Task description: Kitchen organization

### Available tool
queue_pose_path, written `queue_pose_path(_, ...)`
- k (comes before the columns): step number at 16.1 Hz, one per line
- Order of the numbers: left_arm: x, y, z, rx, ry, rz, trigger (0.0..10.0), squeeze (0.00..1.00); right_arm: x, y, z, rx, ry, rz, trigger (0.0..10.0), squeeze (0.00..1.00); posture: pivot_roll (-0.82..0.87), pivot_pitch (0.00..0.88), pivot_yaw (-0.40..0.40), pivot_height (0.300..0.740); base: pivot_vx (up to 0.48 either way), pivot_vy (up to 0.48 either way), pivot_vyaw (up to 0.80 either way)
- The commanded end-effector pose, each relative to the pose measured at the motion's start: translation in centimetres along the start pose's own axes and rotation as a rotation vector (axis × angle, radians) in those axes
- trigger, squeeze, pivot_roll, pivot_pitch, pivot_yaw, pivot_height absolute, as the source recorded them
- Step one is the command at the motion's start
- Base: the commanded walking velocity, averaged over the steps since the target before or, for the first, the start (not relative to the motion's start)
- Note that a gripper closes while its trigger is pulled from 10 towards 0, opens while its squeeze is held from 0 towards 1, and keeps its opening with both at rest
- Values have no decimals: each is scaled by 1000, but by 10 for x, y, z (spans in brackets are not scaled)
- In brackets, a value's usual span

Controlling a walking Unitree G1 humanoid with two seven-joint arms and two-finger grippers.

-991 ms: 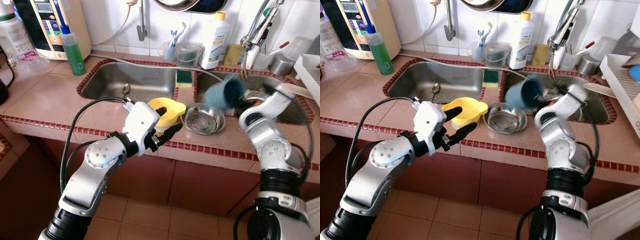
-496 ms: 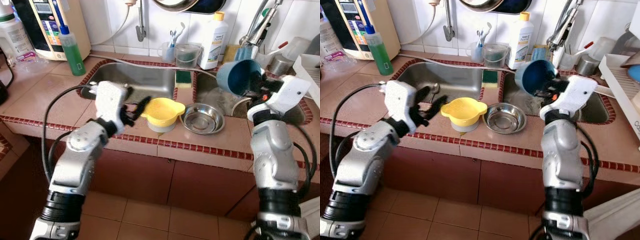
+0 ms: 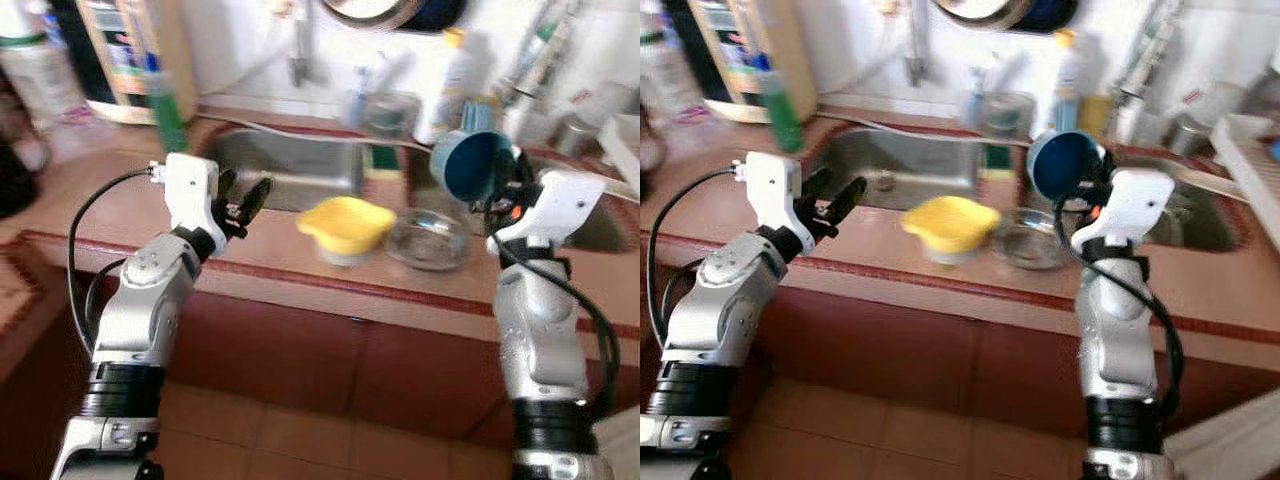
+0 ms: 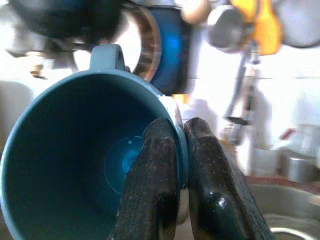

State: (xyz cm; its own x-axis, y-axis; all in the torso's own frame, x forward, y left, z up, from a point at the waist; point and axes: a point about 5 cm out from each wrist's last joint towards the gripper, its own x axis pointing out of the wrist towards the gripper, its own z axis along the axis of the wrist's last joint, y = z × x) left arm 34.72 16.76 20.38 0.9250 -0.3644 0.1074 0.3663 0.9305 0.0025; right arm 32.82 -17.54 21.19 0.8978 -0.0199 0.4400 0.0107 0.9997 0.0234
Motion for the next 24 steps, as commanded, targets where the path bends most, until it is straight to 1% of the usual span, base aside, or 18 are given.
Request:
queue_pose_path(1,2,1,4,8,-16,4,10000,0,2,2,6,-14,-33,12,10000,0,-155,0,26,740,0,469,0)
queue_pose_path(6,1,2,2,14,-15,5,10000,0,1,8,2,-39,-32,42,10000,0,-151,0,18,740,0,425,0)
queue_pose_path(8,1,-2,4,51,-39,-3,10000,0,0,9,1,-45,-29,47,10000,0,-150,0,18,740,0,0,0)
queue_pose_path(15,0,-15,1,137,-50,-94,10000,0,0,6,-1,-74,-32,50,10000,0,-154,0,18,740,0,0,0)
queue_pose_path(16,1,-17,2,124,-53,-112,10000,0,0,6,0,-75,-32,50,10000,0,-155,0,18,740,0,0,0)
queue_pose_path(17,1,-18,3,132,-60,-125,10000,0,1,5,0,-79,-33,51,10000,0,-156,0,16,740,0,0,0)
queue_pose_path(24,2,-18,4,133,-64,-134,10000,0,4,3,1,-91,-38,48,10000,0,-157,0,17,740,335,0,0)
